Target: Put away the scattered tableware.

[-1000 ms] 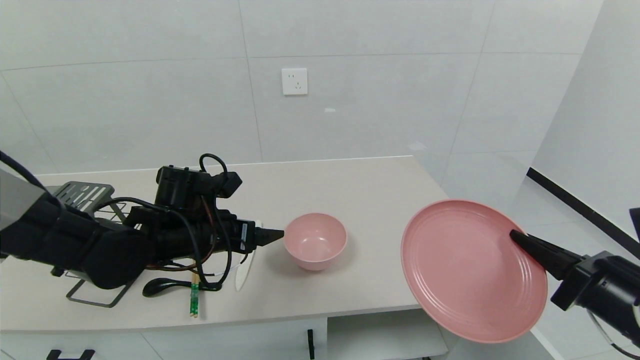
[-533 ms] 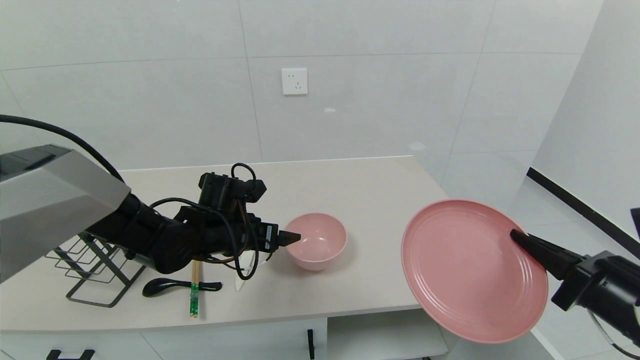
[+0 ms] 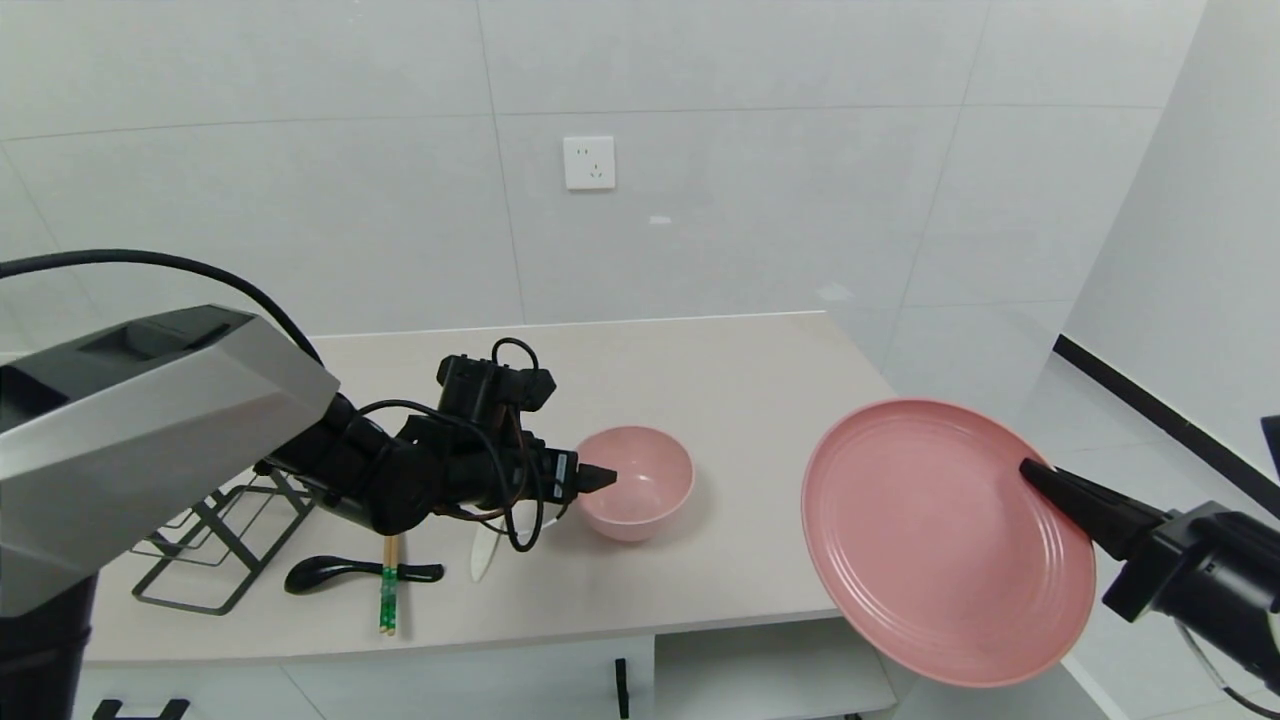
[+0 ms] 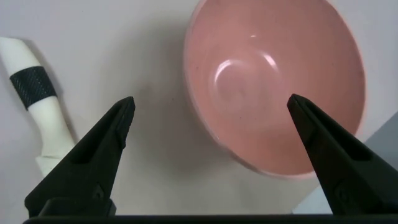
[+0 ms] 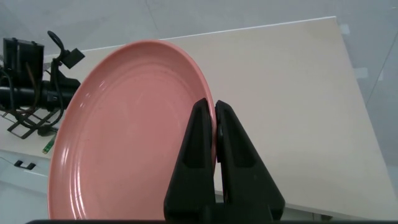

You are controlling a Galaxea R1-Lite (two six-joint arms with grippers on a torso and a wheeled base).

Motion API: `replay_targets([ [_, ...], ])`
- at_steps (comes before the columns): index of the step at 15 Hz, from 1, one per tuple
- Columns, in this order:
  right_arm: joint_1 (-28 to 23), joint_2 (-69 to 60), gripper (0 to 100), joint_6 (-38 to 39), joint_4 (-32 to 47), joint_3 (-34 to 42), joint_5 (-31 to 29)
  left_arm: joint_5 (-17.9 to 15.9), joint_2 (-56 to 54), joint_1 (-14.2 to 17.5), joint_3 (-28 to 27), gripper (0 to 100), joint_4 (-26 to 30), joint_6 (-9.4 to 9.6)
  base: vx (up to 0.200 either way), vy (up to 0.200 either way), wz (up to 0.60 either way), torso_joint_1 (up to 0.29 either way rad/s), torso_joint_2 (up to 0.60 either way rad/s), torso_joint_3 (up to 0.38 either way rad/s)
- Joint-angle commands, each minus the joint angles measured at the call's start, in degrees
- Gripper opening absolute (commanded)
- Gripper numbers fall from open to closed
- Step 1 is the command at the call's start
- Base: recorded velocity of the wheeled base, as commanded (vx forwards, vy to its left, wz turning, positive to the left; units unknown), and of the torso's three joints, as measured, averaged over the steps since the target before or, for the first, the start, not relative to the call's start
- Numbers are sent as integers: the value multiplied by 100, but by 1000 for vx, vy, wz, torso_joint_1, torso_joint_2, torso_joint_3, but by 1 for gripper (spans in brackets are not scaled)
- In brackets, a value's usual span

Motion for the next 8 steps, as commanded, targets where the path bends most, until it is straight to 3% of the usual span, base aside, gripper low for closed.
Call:
replay_targets([
  [1, 1, 20, 0, 2, -2, 0, 4, 40, 198, -18, -145, 100, -3, -2, 0, 0, 0, 0, 0, 0],
  [8, 1, 38, 0, 2, 7, 0, 4, 67, 523, -80, -444, 100, 14, -10, 0, 0, 0, 0, 0, 0],
])
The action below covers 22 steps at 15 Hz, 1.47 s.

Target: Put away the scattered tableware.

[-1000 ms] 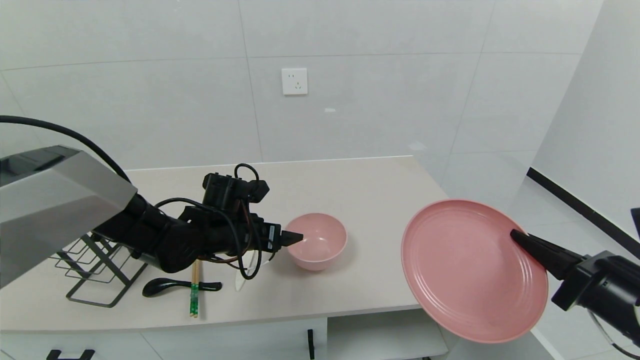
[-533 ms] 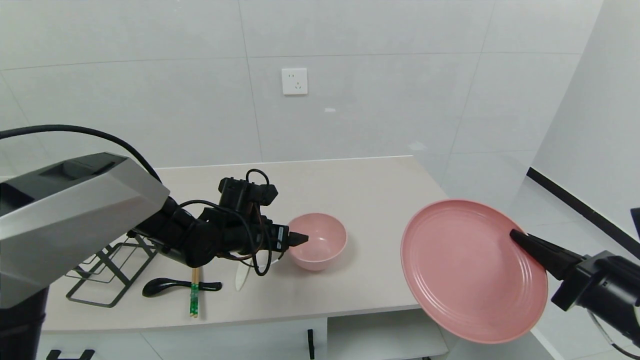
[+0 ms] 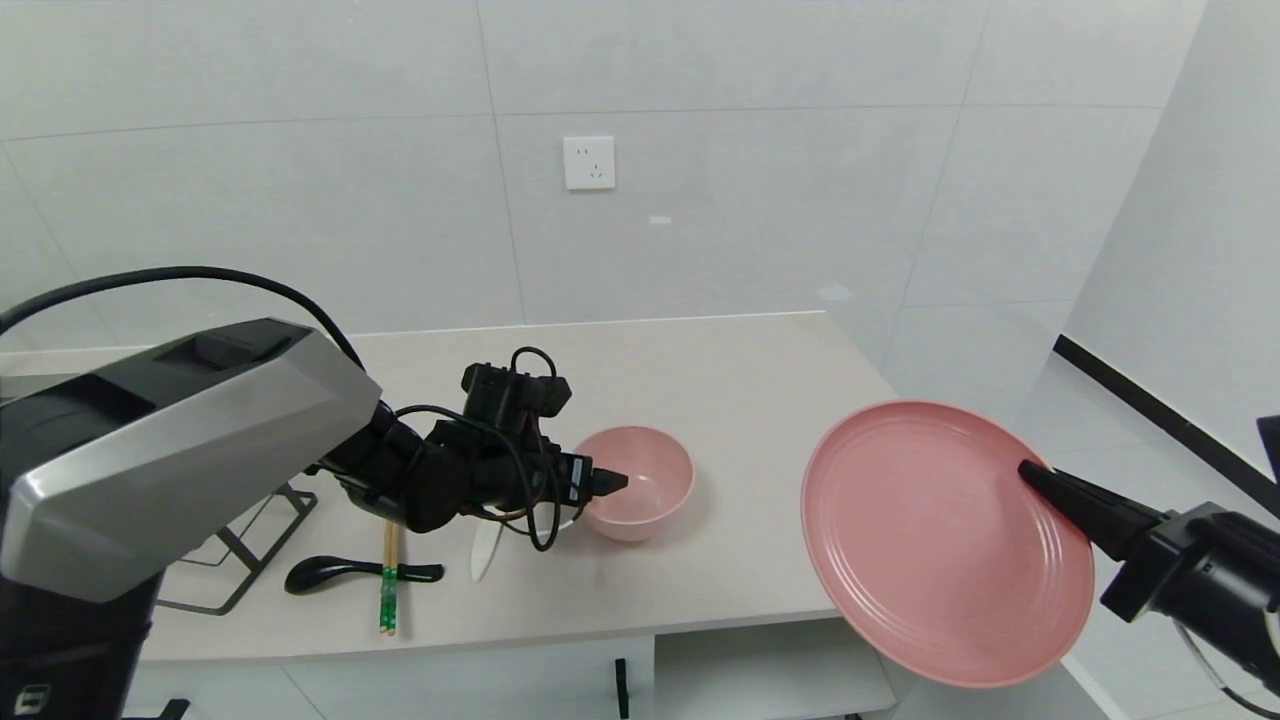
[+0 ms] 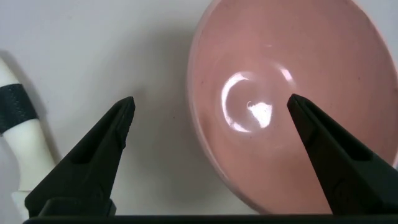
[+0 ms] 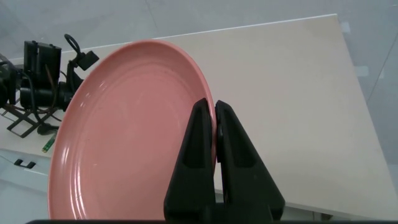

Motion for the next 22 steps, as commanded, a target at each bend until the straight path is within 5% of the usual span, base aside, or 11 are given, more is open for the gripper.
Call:
replay_targets([
  [1, 10, 31, 0, -1, -1, 0, 2, 25, 143, -58, -53, 100, 6, -11, 0, 0, 0, 0, 0, 0],
  [2, 10, 31, 0, -1, -1, 0, -7, 95, 187, -93, -62, 100, 6, -11, 0, 0, 0, 0, 0, 0],
  [3, 10, 31, 0, -1, -1, 0, -7, 113, 205, -120, -62, 0, -3, -11, 0, 0, 0, 0, 0, 0],
  [13, 10, 22, 0, -10, -10, 0, -7, 139, -692, -58, 35, 0, -3, -37, 0, 0, 0, 0, 0, 0],
  [16, 10, 22, 0, -18, -19, 0, 2, -28, -1201, -102, 149, 0, -20, -424, 0, 0, 0, 0, 0, 0],
  [19, 10, 22, 0, -18, -19, -26, 2, -81, -1562, 12, 254, 0, -47, -371, 0, 0, 0, 0, 0, 0],
  [22, 1, 22, 0, -18, -28, -53, 2, -257, -2072, 258, 905, 0, -706, -63, 0, 0, 0, 0, 0, 0],
])
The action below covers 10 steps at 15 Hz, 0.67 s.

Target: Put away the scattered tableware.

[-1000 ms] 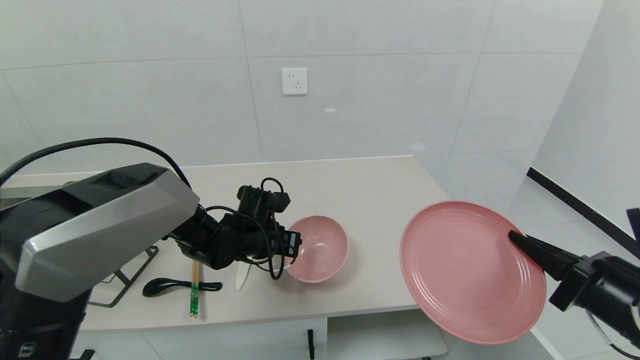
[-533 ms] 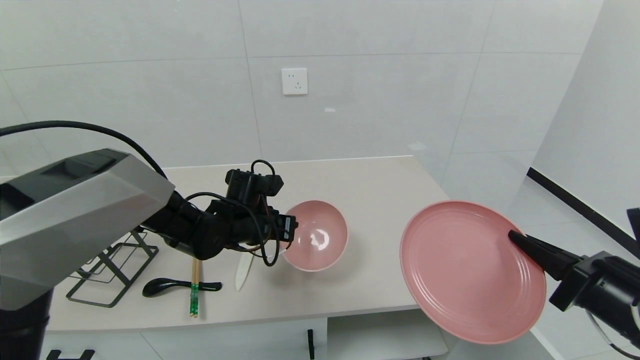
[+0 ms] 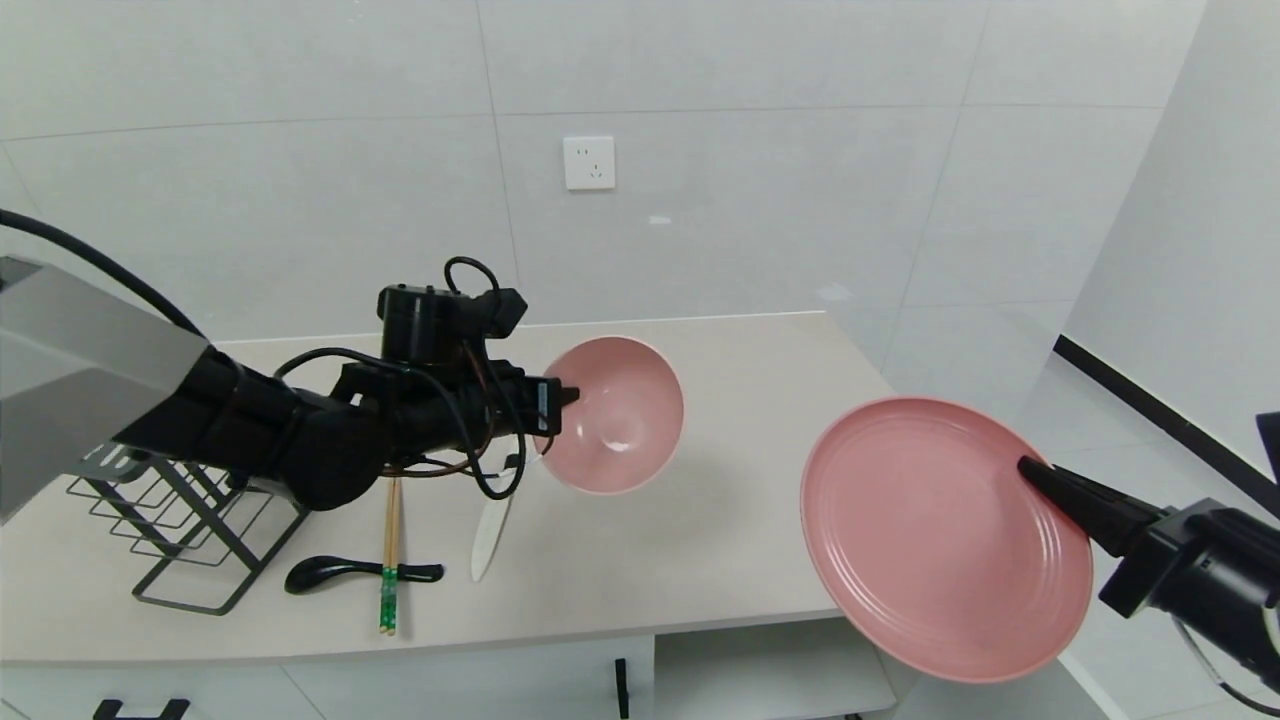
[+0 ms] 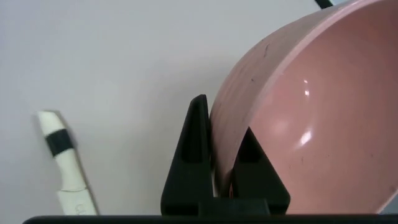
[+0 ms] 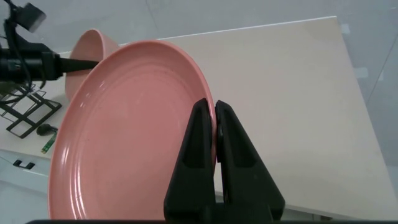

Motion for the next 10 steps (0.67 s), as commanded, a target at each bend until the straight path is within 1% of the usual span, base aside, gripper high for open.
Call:
replay_targets([
  [1, -1, -9, 0, 1, -2, -35, 4, -179, -532, 200, 620, 0, -623, 98, 0, 0, 0, 0, 0, 0],
  [2, -1, -9, 0, 1, -2, -44, 4, -188, -585, 279, 866, 0, -992, 98, 0, 0, 0, 0, 0, 0],
  [3, -1, -9, 0, 1, -2, -44, -5, -188, -620, 314, 1006, 0, -1203, 107, 0, 0, 0, 0, 0, 0],
  [4, -1, -9, 0, 1, -2, -44, 4, -206, -690, 419, 1252, 0, -1625, 116, 0, 0, 0, 0, 0, 0],
  [5, -1, -9, 0, 1, -11, -44, 4, -337, -743, 621, 1349, 0, -2117, 195, 0, 0, 0, 0, 0, 0],
  [6, -1, -9, 0, 1, -11, -44, 4, -425, -743, 718, 1358, 0, -2319, 274, 0, 0, 0, 0, 0, 0],
  [7, -1, -9, 0, -8, -11, -79, 4, -522, -717, 911, 1402, 0, -2715, 511, 0, 0, 0, 0, 0, 0],
  [8, -1, -9, 0, 1, -11, -123, 4, -540, -761, 955, 1499, 0, -2891, 564, 0, 0, 0, 0, 0, 0],
  [10, 8, -17, 0, -8, -11, -132, 4, -759, -848, 929, 1630, 0, -3110, 537, 0, 0, 0, 0, 0, 0],
])
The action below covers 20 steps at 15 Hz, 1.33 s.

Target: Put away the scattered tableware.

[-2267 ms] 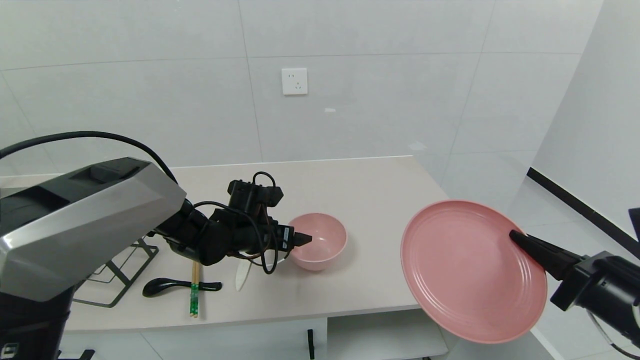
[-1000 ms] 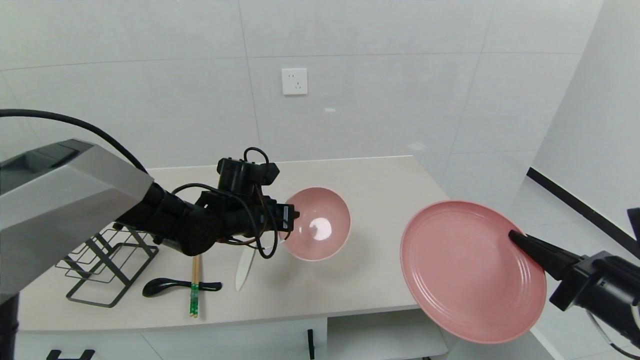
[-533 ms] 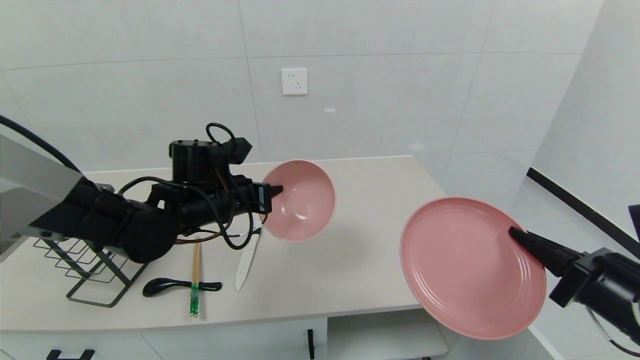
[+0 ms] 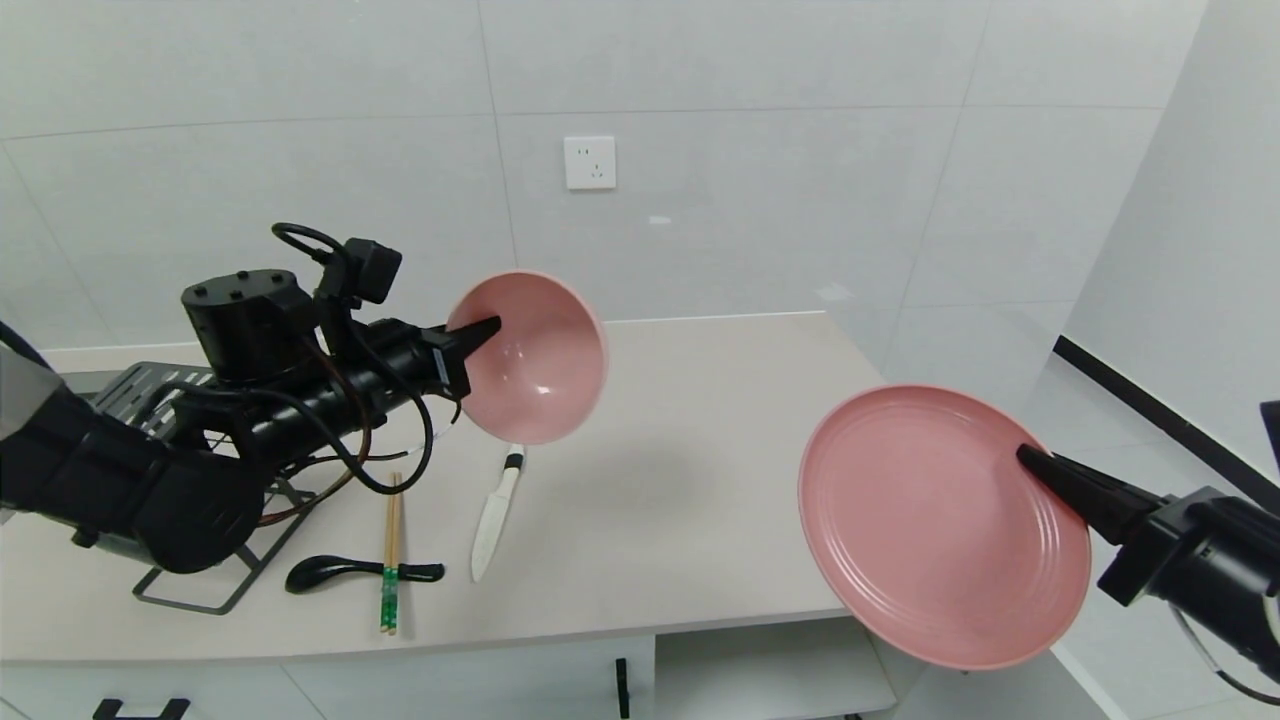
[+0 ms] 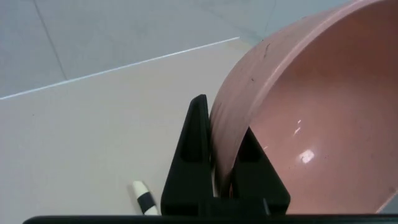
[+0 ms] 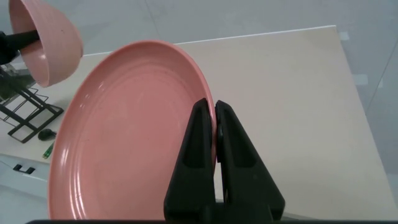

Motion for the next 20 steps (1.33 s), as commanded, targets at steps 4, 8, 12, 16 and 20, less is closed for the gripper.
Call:
replay_targets([
  [4, 23, -6, 0, 1, -10, -58, 4, -87, 42, -27, 72, 0, -1397, -757, 0, 0, 0, 0, 0, 0],
  [8, 102, -6, 0, -8, -19, -75, 4, -157, -134, 167, 608, 0, -1898, -309, 0, 0, 0, 0, 0, 0],
  [12, 462, -24, 0, 54, -10, -58, 224, -131, -354, -255, 1777, 0, -2100, -54, 0, 0, 0, 0, 0, 0],
  [16, 541, -86, 0, -245, -36, 101, 584, -104, -784, -36, 2999, 0, -2628, 86, 0, 0, 0, 0, 0, 0],
  [20, 410, -50, 0, -421, -274, 127, 795, -78, -1197, 527, 3596, 0, -2760, 192, 0, 0, 0, 0, 0, 0],
])
